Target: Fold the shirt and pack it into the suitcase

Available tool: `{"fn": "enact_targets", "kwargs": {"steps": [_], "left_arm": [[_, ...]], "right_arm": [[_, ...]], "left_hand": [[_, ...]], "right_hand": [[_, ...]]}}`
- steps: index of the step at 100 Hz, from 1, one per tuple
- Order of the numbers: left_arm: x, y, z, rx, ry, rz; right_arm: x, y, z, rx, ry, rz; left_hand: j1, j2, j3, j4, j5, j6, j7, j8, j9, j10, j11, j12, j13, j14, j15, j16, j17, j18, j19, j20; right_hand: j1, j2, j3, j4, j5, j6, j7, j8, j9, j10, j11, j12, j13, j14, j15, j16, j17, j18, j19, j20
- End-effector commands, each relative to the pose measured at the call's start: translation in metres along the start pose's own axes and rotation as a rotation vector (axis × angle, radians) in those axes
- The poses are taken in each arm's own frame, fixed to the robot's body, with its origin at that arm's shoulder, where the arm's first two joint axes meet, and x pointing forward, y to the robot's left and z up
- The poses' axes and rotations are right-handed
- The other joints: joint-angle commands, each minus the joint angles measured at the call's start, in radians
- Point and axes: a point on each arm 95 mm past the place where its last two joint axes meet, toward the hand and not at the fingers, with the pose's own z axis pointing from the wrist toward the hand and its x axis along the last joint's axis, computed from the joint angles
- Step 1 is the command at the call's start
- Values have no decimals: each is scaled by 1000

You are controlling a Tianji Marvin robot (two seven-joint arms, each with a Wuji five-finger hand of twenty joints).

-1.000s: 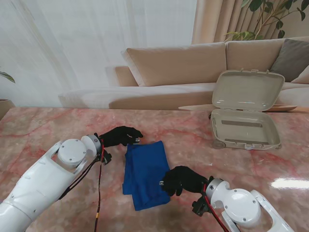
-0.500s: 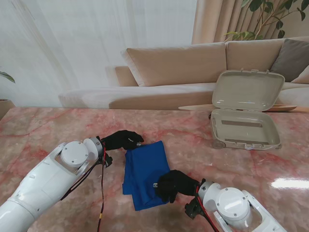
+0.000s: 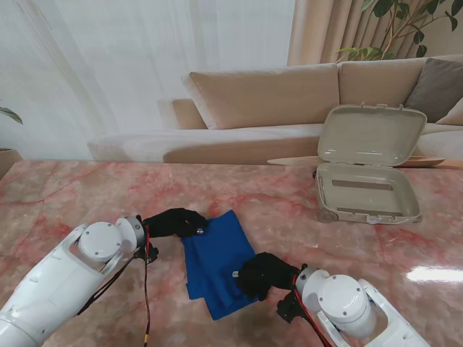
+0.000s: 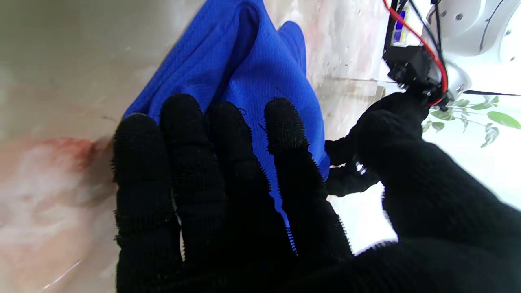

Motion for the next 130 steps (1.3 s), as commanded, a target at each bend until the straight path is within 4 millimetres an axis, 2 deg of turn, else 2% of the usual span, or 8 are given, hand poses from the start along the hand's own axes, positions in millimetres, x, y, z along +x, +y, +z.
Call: {"fn": "enact_targets", "kwargs": {"steps": [1, 40, 65, 91, 130], "left_arm": [[-10, 9, -7, -20, -27, -2], [-8, 30, -37, -27, -65, 2], [0, 45, -53, -49, -88, -5], [10, 59, -66, -61, -113, -30], [23, 84, -86, -105, -146, -31]], "right_arm": [[-6, 2, 1, 1, -31, 7], [-10, 28, 10, -56, -100, -50], [-9, 43, 16, -62, -125, -80], [-7, 51, 21, -60, -141, -92], [-8, 59, 28, -70, -159, -101]], "left_hand": [[32, 45, -16, 25, 5, -10, 8, 10, 27, -27, 25, 3, 14, 18, 5, -3, 1, 10, 22, -8], [16, 65, -21, 24, 2, -9, -10, 4, 27, -10, 15, -1, 11, 28, 4, -2, -2, 11, 25, -6], [16, 82, -22, 23, 2, -7, -30, -1, 20, 6, -3, -9, -1, 38, -4, -6, -11, 12, 20, -7], [-17, 130, -34, 21, 3, 4, -78, -14, 19, 24, -37, -28, -11, 61, -28, -27, -21, 19, -4, -20], [-51, 164, -42, 17, 1, 10, -121, -25, 10, 46, -73, -54, -22, 81, -56, -58, -24, 21, -24, -37]], "right_hand": [[-32, 9, -13, 41, 22, -12, -11, 12, 7, -1, -11, -20, -28, 3, -15, -33, -15, -1, -17, -25], [-28, 4, -16, 45, 15, -21, -20, 16, -4, -16, -15, -17, -86, -18, -41, -49, -86, -35, -38, -27], [-33, -10, 2, 38, 4, -32, -22, 9, -19, -30, -22, -13, -117, -40, -59, -56, -119, -62, -53, -26], [-38, -18, 17, 29, -3, -38, -19, 1, -27, -34, -29, -11, -131, -46, -71, -61, -132, -71, -64, -25], [-26, -16, 21, 15, -18, -32, -11, -14, -42, -38, -32, -8, -148, -60, -85, -65, -148, -89, -79, -25]]}}
